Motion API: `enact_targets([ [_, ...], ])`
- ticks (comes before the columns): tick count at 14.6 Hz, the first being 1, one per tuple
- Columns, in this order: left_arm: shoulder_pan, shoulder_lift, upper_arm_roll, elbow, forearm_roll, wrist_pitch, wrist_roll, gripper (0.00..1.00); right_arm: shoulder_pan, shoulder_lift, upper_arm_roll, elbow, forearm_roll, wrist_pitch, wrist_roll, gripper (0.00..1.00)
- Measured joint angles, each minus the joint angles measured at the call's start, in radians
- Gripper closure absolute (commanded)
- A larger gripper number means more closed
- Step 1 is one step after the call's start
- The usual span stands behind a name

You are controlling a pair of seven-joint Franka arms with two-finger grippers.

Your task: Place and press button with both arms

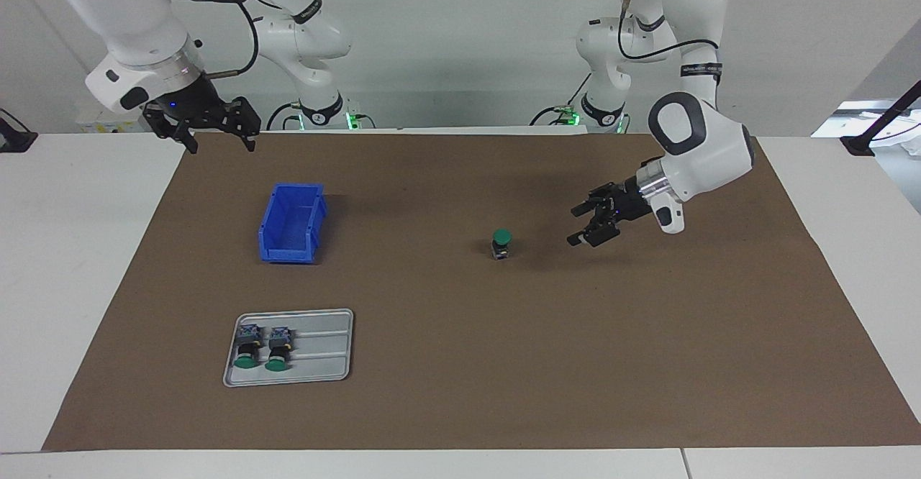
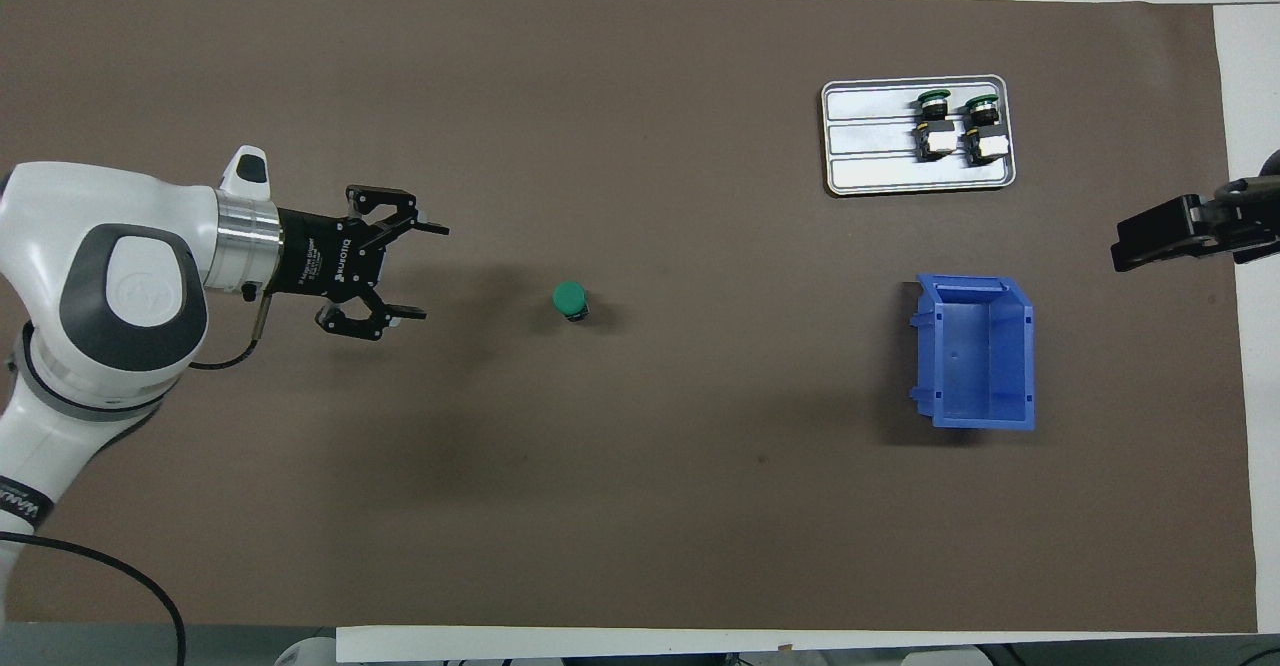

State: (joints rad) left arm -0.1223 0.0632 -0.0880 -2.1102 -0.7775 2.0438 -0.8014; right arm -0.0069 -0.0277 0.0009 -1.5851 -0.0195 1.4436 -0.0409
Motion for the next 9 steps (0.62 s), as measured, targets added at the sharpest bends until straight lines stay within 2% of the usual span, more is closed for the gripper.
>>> enact_targets([
  [3,0.058,-0.004,0.003,0.099,0.224,-0.095,-0.033,0.00,0.000,0.000,0.000,0.000,0.000,0.000,0.000,0.01],
  [9,0.124,-0.005,0.007,0.205,0.495,-0.165,-0.034,0.00,0.000,0.000,0.000,0.000,0.000,0.000,0.000,0.01],
])
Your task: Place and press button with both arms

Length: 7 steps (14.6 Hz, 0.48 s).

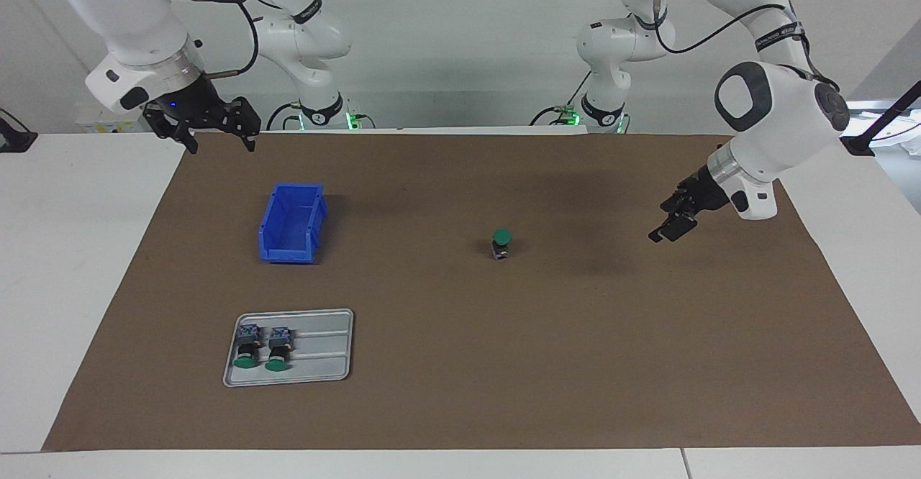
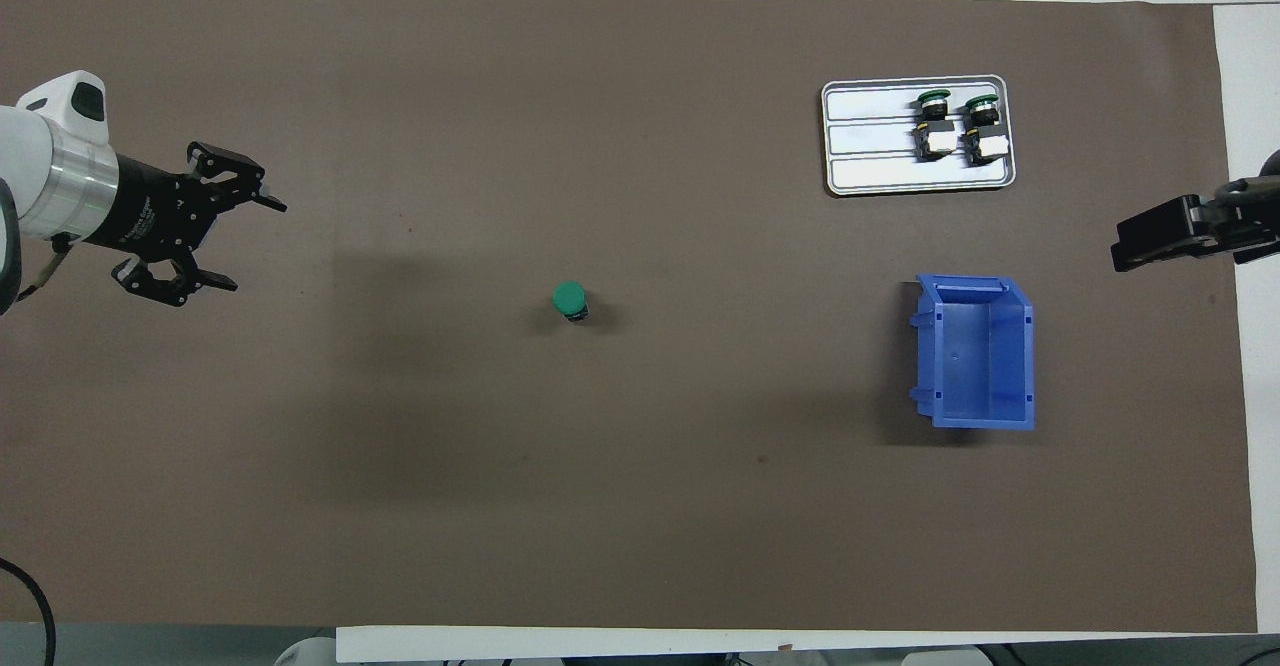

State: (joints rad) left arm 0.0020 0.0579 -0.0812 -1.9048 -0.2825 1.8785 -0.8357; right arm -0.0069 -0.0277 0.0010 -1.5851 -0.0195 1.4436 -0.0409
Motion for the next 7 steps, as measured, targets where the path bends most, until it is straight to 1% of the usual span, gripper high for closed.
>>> enact_targets([
  [2,0.000,-0.001,-0.001,0.033,0.030,-0.018,0.002,0.00,0.000,0.000,0.000,0.000,0.000,0.000,0.000,0.01],
  [5,0.000,-0.005,-0.001,0.094,0.149,-0.072,0.048,0.00,0.000,0.000,0.000,0.000,0.000,0.000,0.000,0.01],
  [7,0.002,-0.012,0.015,0.129,0.208,-0.120,0.126,0.00,0.000,0.000,0.000,0.000,0.000,0.000,0.000,0.01],
])
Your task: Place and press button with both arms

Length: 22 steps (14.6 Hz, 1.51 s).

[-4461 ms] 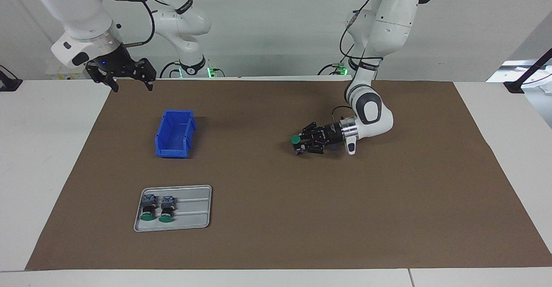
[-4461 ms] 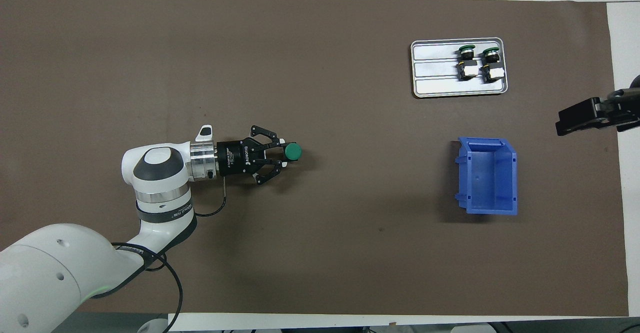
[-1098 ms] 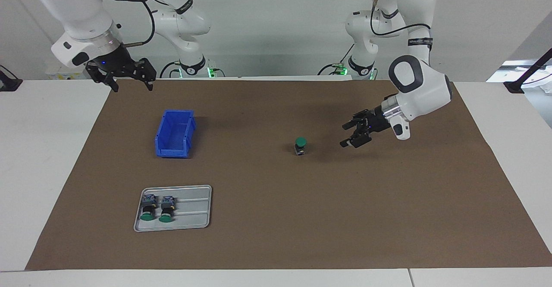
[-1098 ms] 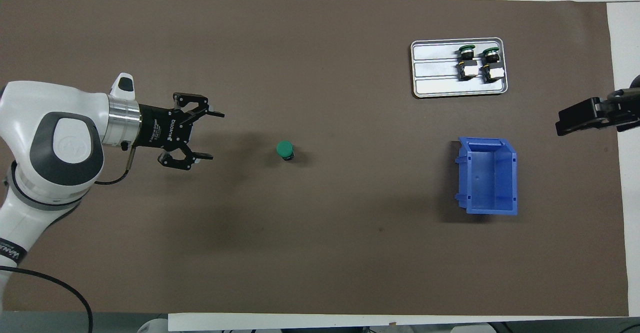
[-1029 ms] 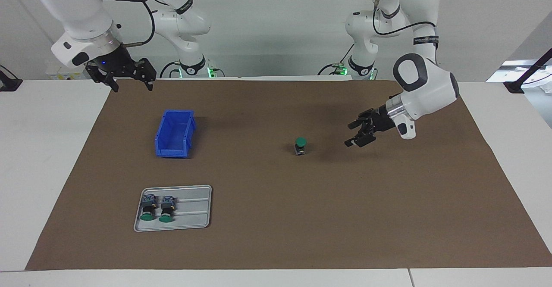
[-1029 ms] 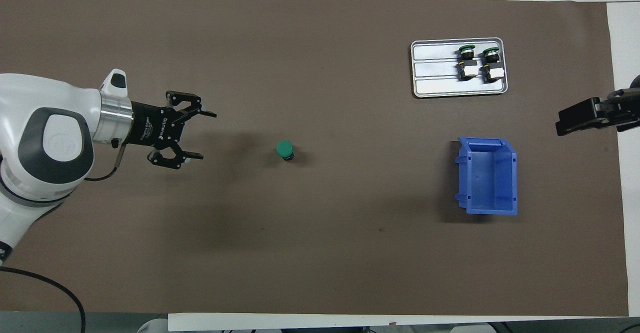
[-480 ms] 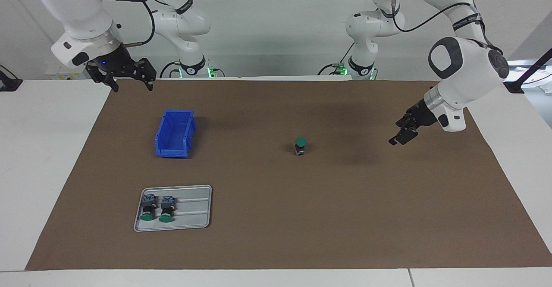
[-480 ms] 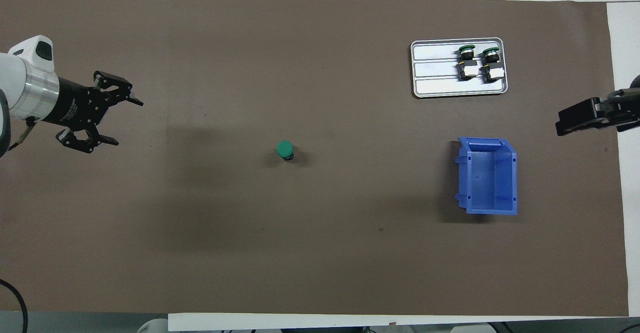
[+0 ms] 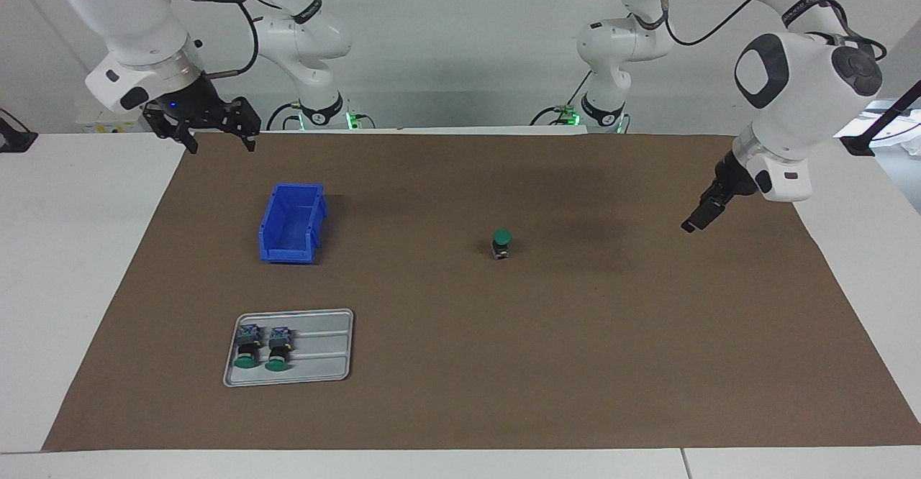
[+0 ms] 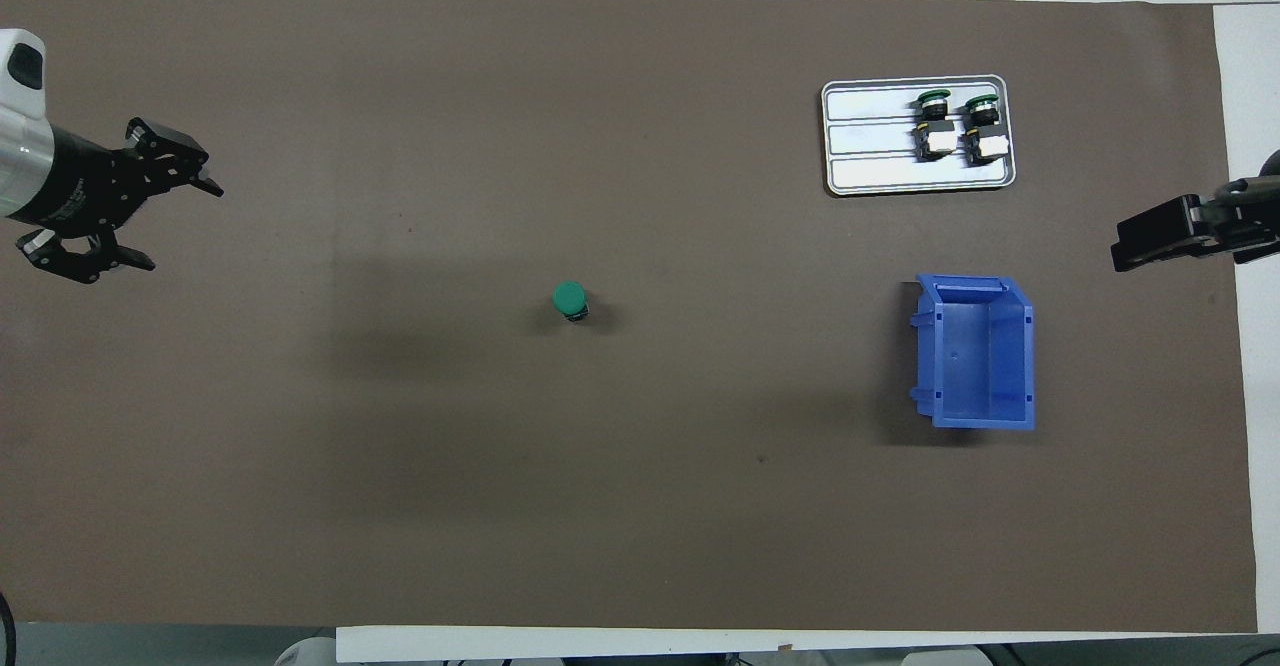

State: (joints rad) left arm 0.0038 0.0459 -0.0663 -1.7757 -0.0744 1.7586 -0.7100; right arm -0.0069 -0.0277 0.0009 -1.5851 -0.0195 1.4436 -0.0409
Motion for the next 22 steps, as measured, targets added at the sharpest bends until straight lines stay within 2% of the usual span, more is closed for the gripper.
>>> enact_targets([
  [4,0.003,-0.041,0.072,0.029,0.058,-0.091,0.287,0.00,0.000,0.000,0.000,0.000,0.000,0.000,0.000,0.01],
  [8,0.004,-0.068,0.116,0.122,0.089,-0.214,0.519,0.00,0.000,0.000,0.000,0.000,0.000,0.000,0.000,0.01],
  [11,0.003,-0.072,0.115,0.155,0.102,-0.273,0.582,0.00,0.000,0.000,0.000,0.000,0.000,0.000,0.000,0.01],
  [17,-0.003,-0.076,0.114,0.157,0.120,-0.331,0.672,0.00,0.000,0.000,0.000,0.000,0.000,0.000,0.000,0.01],
  [22,-0.152,-0.086,0.183,0.157,0.120,-0.359,0.673,0.00,0.000,0.000,0.000,0.000,0.000,0.000,0.000,0.01],
])
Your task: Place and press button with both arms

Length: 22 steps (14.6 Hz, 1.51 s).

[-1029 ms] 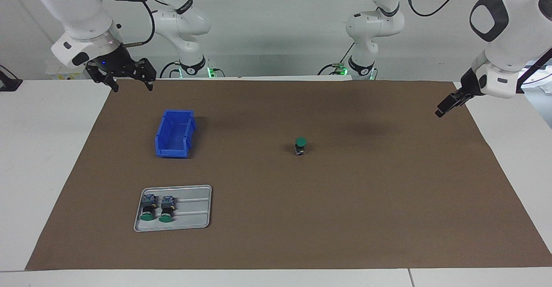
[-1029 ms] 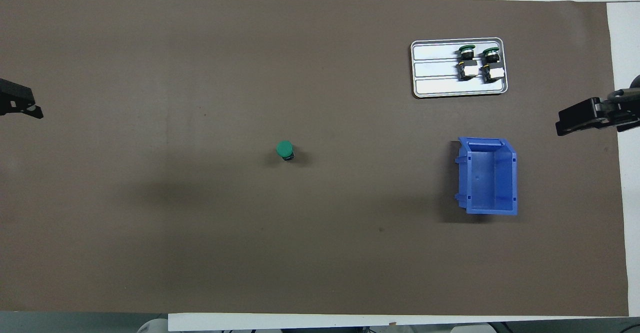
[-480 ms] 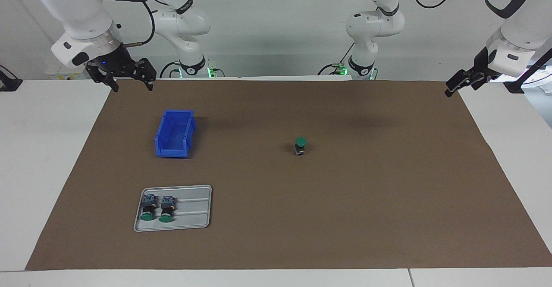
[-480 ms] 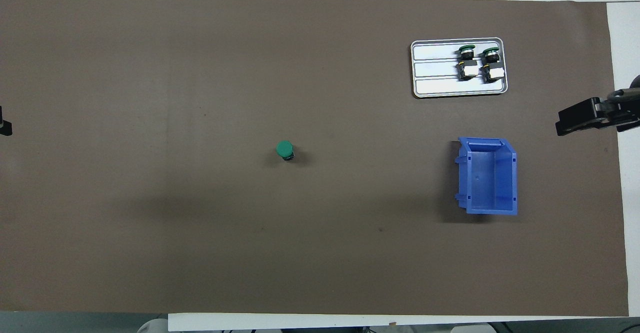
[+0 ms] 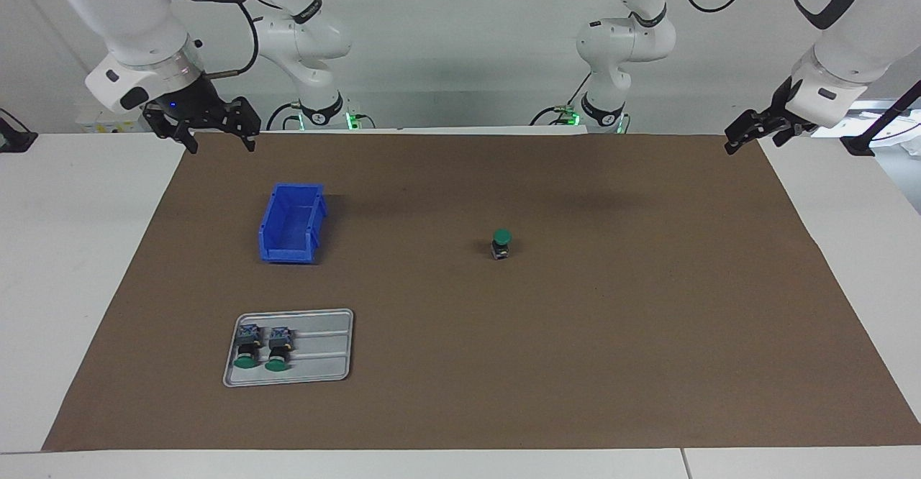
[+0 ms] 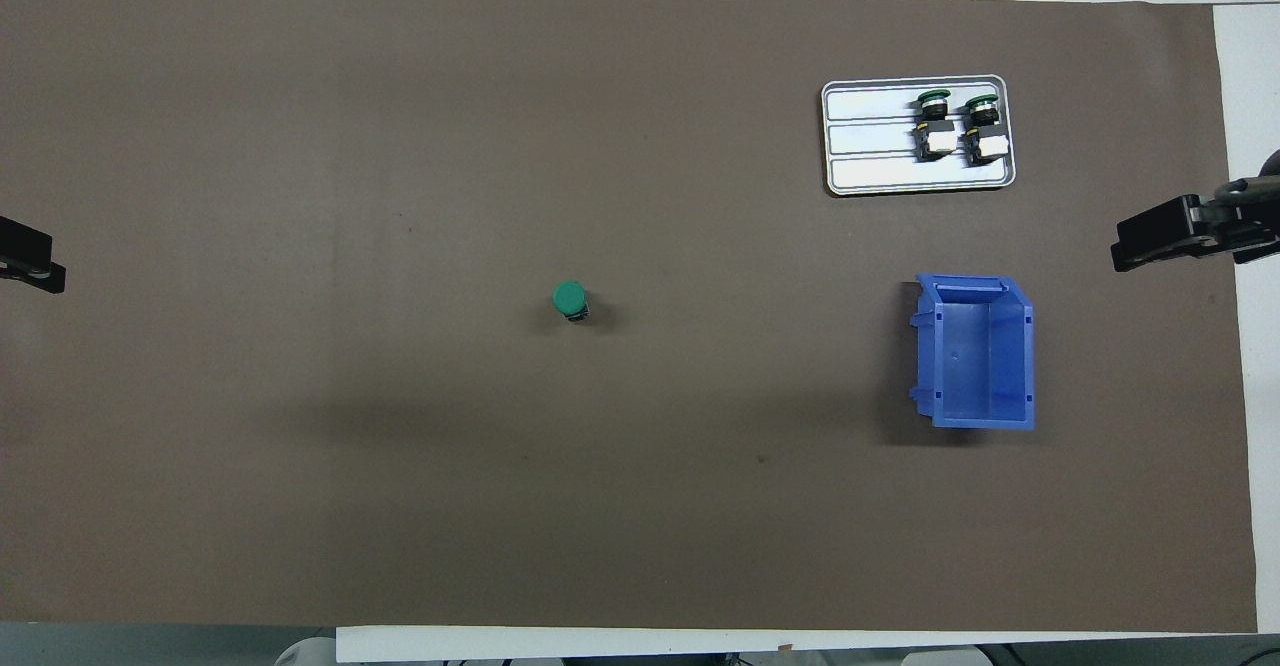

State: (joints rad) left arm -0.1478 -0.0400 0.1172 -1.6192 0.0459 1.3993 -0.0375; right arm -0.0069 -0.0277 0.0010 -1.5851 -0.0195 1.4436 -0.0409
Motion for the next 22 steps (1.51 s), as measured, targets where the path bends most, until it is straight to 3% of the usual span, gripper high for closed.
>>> enact_targets([
  [9,-0.119,-0.007,0.005,-0.002,-0.001,-0.030,-0.001,0.00,0.000,0.000,0.000,0.000,0.000,0.000,0.000,0.01],
  [10,-0.133,-0.010,0.004,-0.005,-0.002,-0.031,-0.002,0.06,0.000,0.000,0.000,0.000,0.000,0.000,0.000,0.01],
  [11,-0.154,-0.015,0.002,-0.014,-0.003,-0.027,-0.009,0.21,0.000,0.000,0.000,0.000,0.000,0.000,0.000,0.01],
  [12,-0.179,-0.021,0.000,-0.028,-0.009,-0.013,-0.026,0.29,0.000,0.000,0.000,0.000,0.000,0.000,0.000,0.01],
  [14,-0.236,-0.031,-0.003,-0.080,-0.040,0.049,-0.106,0.44,0.000,0.000,0.000,0.000,0.000,0.000,0.000,0.01],
  [16,-0.301,-0.025,-0.006,-0.133,-0.063,0.131,-0.217,0.68,0.000,0.000,0.000,0.000,0.000,0.000,0.000,0.01],
  [17,-0.330,-0.017,-0.008,-0.151,-0.080,0.164,-0.258,0.76,0.000,0.000,0.000,0.000,0.000,0.000,0.000,0.01],
  [22,-0.424,0.104,-0.009,-0.173,-0.142,0.344,-0.406,0.95,0.000,0.000,0.000,0.000,0.000,0.000,0.000,0.01],
])
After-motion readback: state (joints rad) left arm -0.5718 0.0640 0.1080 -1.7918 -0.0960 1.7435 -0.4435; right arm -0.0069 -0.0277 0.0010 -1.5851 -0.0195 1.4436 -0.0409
